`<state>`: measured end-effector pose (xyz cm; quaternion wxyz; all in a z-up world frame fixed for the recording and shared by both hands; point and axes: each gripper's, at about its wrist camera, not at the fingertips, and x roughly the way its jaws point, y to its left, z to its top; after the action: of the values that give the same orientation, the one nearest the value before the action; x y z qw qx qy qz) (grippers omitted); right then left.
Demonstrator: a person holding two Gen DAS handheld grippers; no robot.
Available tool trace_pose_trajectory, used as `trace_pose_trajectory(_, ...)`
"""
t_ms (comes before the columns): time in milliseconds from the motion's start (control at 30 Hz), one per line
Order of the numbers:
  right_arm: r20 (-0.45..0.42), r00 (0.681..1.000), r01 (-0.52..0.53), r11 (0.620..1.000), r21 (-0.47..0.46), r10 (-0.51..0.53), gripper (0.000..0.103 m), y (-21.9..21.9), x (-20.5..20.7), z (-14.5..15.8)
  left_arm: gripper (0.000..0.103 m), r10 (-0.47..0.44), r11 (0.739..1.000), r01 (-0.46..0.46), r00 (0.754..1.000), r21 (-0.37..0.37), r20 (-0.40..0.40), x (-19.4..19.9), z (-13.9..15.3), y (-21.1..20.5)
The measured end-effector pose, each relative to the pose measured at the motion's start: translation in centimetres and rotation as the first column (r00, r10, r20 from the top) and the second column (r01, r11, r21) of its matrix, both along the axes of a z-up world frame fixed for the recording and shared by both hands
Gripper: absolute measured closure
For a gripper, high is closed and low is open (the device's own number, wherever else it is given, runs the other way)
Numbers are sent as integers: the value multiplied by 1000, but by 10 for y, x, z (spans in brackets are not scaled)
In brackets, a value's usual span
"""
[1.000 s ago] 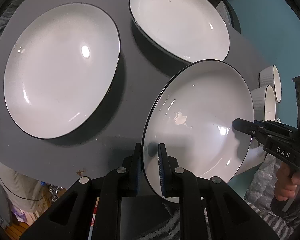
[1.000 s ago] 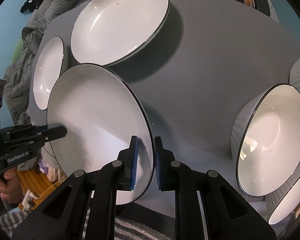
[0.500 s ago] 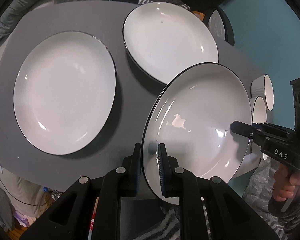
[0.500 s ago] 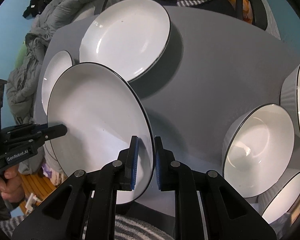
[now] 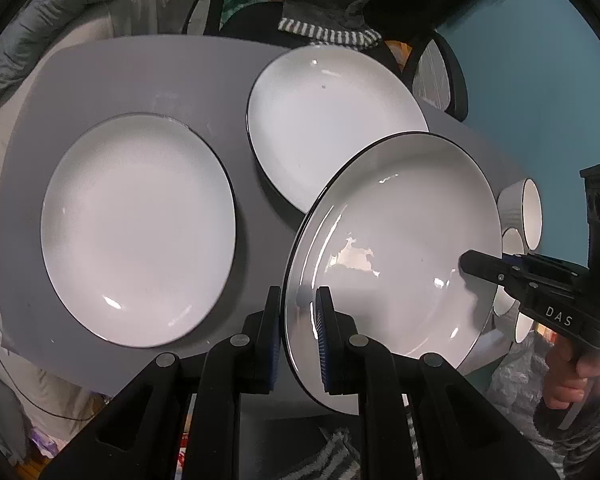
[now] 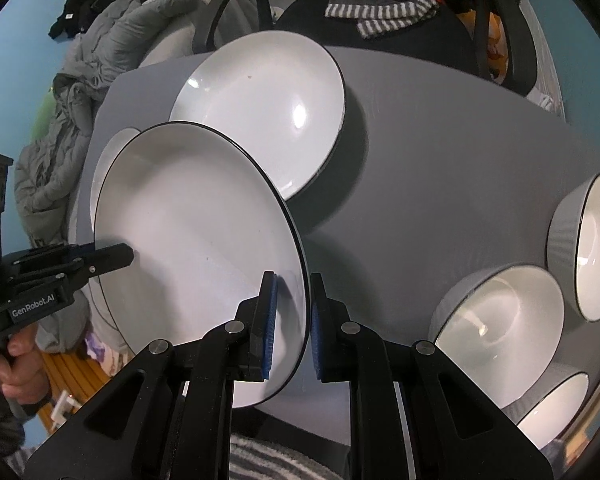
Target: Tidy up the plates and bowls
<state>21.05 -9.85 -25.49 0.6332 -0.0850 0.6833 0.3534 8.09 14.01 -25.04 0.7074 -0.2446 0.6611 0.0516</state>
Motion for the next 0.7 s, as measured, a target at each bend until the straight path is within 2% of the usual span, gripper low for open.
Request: trace_pose_trajectory(700,19,1000,-20,1000,-10,20,88,44,51,3,89,16,999,-15,1000,37,-16,57,-5,27)
